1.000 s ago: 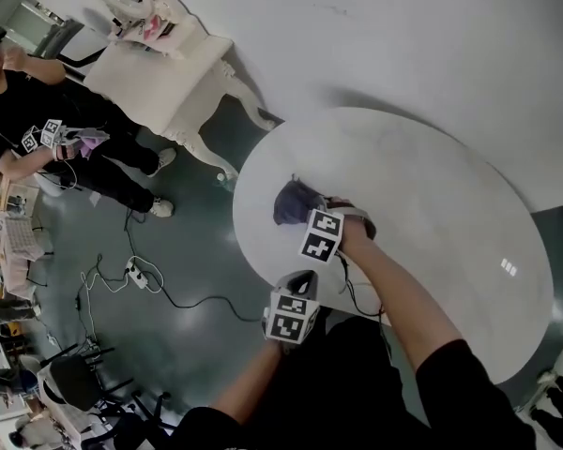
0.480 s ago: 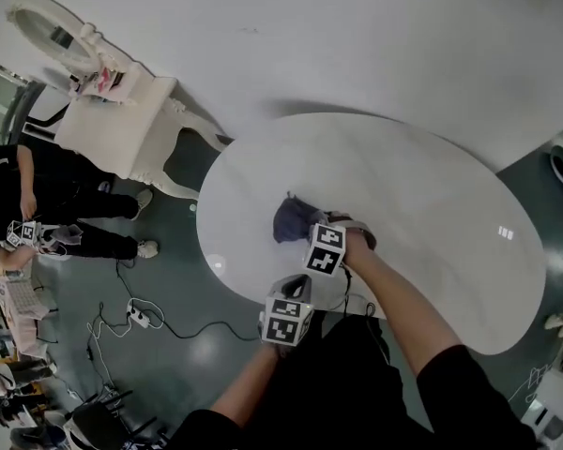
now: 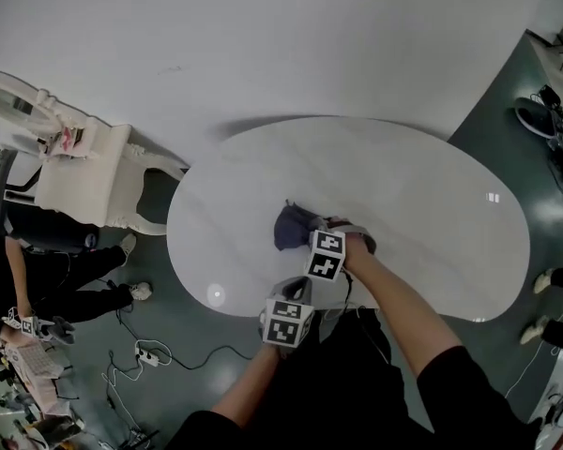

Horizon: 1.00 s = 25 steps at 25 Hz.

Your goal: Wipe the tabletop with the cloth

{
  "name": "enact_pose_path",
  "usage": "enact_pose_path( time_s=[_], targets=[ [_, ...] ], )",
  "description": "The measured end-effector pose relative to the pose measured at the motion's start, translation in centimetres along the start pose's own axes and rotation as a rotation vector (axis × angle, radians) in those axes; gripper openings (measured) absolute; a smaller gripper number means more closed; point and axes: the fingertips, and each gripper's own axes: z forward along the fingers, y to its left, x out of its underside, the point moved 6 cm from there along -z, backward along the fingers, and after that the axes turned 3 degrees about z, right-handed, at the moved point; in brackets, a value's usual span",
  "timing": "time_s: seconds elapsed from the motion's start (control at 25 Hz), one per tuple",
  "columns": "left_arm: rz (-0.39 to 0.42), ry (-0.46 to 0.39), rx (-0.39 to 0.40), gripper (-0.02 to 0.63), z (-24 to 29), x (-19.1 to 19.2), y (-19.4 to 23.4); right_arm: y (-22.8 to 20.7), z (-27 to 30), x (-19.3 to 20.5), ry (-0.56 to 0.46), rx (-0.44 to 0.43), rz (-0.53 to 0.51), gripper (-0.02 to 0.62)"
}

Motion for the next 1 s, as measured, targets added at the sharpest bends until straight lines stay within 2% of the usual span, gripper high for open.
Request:
enact_pose_path(
  time_s=[0.64,1.0],
  targets=[
    [0.237,0.026,0.189,0.006,5.2,-3.3,-8.9,-0.7,-6.9,13.3,0.068,0.138,0.198,0.055],
    [0.336,0.065,0.279,0.006,7.0,-5.0,-13.7,-0.6,-10.8,19.7,0.097,0.195,0.321,0.057]
  ],
)
